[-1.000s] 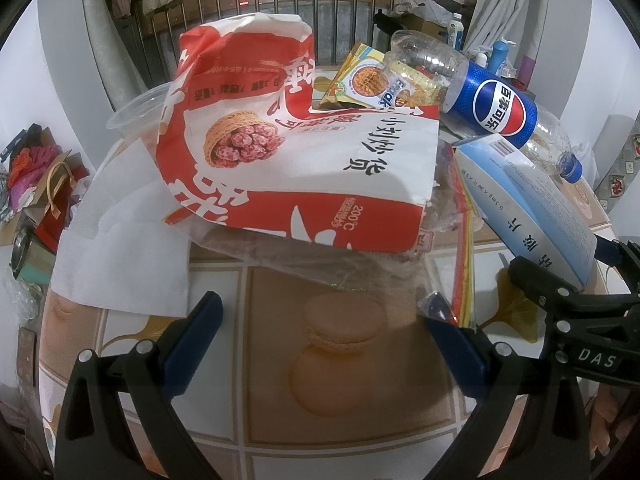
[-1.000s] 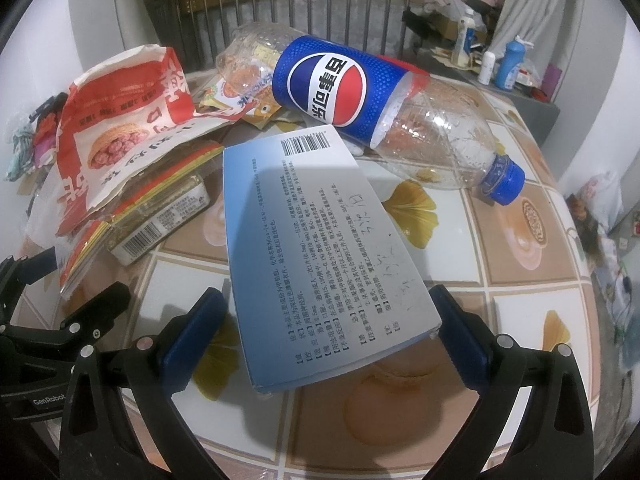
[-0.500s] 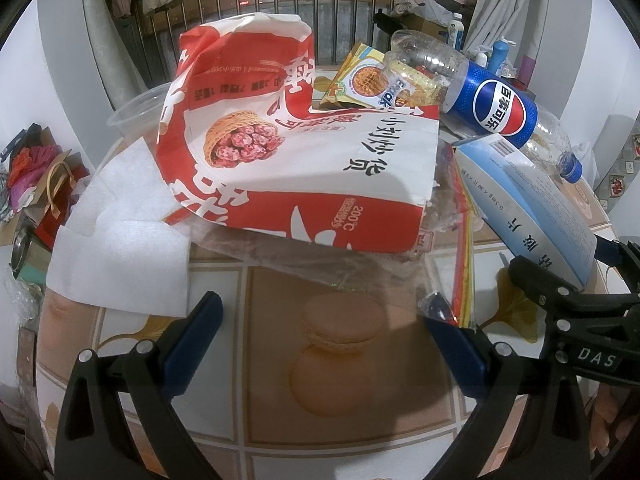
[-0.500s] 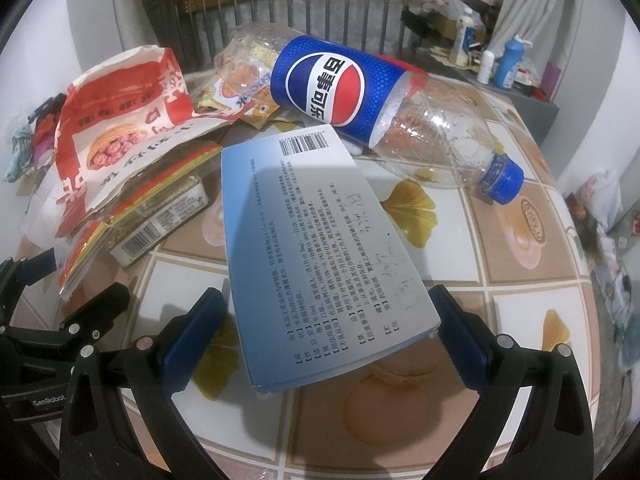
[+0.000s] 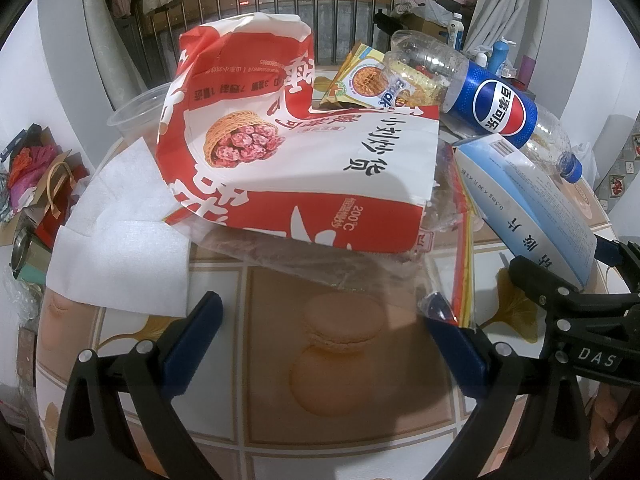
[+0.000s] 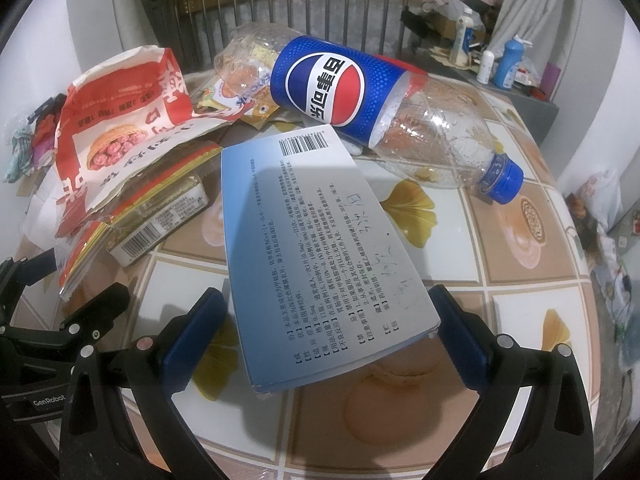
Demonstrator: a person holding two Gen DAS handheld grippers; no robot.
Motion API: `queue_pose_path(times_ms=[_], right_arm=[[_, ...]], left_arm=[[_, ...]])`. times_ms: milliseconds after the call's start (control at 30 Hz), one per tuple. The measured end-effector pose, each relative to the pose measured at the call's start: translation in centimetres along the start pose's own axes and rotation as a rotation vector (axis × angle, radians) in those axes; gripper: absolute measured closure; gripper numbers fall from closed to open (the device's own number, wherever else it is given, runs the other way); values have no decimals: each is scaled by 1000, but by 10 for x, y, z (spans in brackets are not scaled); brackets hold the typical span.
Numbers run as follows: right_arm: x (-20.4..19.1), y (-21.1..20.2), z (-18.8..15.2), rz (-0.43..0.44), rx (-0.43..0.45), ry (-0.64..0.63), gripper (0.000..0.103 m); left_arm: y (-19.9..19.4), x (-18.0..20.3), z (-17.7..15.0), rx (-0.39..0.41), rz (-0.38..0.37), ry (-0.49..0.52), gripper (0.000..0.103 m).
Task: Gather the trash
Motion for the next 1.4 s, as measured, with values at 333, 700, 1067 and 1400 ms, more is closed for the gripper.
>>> queue_pose_path(times_ms=[333,700,1067,1400], right_arm=[[1,-1,-1,0,0,0,6],[2,0,0,-1,0,3,6],[2,0,0,-1,0,3,6],[2,0,0,-1,0,4,6]], left_arm=[[-1,1,-1,0,0,0,4],[3,-3,4,0,0,0,4],[3,-3,4,0,0,0,4],[3,-3,4,0,0,0,4]])
Point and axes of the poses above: each gripper's, at about its wrist camera, not at the fingertips, and y roughly the way its jaws point, x to its right, z to its top, the point moved 2 cm from there along y, roughly the way its jaws point, and after that the axes turned 13 degrees about -z, right-handed, at the moved point
